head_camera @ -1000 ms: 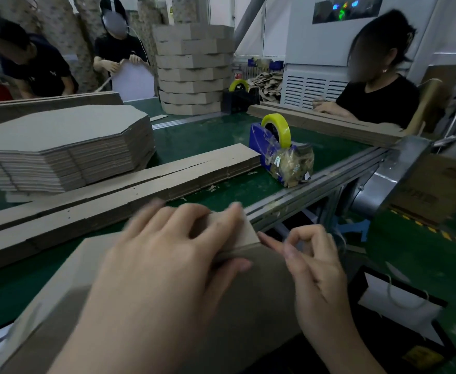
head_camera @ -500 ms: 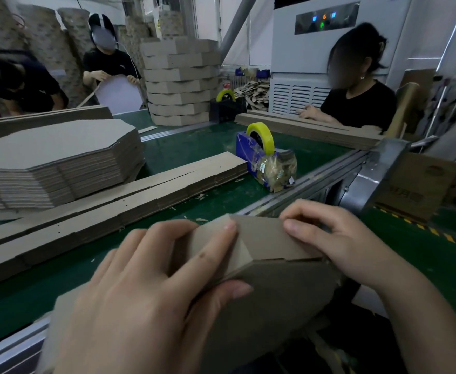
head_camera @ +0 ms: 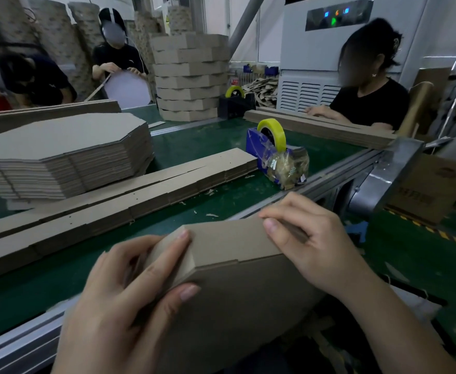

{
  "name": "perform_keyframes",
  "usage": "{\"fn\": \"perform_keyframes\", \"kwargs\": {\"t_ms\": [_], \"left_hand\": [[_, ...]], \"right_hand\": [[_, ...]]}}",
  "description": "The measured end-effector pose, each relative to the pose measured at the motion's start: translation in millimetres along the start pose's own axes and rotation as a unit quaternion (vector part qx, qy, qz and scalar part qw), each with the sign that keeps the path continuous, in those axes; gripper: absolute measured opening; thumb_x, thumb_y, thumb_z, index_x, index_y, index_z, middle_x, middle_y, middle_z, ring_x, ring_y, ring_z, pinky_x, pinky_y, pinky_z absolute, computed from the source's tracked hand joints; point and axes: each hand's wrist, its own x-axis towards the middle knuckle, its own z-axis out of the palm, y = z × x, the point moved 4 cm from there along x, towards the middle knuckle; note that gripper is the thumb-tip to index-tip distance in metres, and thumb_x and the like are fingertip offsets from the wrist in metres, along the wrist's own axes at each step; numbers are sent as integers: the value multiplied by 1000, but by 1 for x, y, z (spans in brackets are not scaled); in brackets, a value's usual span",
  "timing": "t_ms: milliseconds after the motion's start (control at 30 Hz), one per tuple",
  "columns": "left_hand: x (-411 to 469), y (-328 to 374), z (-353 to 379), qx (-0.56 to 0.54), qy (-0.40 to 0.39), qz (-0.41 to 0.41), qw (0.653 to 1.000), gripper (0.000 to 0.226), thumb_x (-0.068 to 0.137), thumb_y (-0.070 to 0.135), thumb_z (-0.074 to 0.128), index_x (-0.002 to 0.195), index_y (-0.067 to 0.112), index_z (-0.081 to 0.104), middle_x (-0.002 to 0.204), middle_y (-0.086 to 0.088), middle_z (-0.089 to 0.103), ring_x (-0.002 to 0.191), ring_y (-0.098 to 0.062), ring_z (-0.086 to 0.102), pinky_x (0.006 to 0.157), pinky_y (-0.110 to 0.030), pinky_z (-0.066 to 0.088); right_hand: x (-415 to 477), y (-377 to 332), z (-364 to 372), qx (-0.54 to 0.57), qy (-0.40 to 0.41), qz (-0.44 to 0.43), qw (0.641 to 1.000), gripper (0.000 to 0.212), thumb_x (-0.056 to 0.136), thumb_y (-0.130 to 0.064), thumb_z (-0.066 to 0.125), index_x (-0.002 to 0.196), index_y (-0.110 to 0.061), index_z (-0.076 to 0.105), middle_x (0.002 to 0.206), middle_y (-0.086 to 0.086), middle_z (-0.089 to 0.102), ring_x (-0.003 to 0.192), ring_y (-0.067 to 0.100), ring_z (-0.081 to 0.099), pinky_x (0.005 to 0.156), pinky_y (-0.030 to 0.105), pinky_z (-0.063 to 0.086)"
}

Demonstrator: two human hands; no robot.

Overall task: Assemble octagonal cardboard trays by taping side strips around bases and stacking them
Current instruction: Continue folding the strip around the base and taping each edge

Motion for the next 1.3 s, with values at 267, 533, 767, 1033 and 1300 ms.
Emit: {"fn": "perform_keyframes", "kwargs": {"t_ms": [267,533,767,1033,1300], "left_hand": [[26,12,12,81,-125,56,987,37,90,46,43,118,39,66,121,0,60,102,-28,59,80,-46,51],[40,16,36,115,-157,78,978,40,89,45,43,117,34,69,118,-3,65,97,-30,61,74,-43,51],[39,7,32,18,-110,18,994,45,79,50,53,110,23,73,127,0,61,110,-22,62,89,-43,53],[40,2,30,12,-117,29,993,40,81,49,53,108,27,74,128,0,60,112,-21,60,95,-31,46],[55,15,41,129,-189,81,970,40,86,48,42,108,34,73,99,-1,67,84,-27,64,68,-40,53]], "right_hand": [[6,-11,16,-19,20,-31,999,34,93,-36,50,98,-13,75,82,0,58,80,19,59,68,40,48],[20,10,11,64,-117,71,989,24,86,-37,58,95,-19,71,91,-9,64,92,6,60,83,28,48],[30,18,13,58,-164,64,983,19,87,-44,55,90,-28,66,86,-16,59,88,4,59,78,16,41],[35,19,18,44,-182,50,981,26,90,-45,53,91,-23,66,89,-12,60,89,8,59,80,28,46],[33,11,22,72,-183,25,980,22,94,-32,49,92,-17,65,87,-9,57,86,6,56,78,21,42]]}}
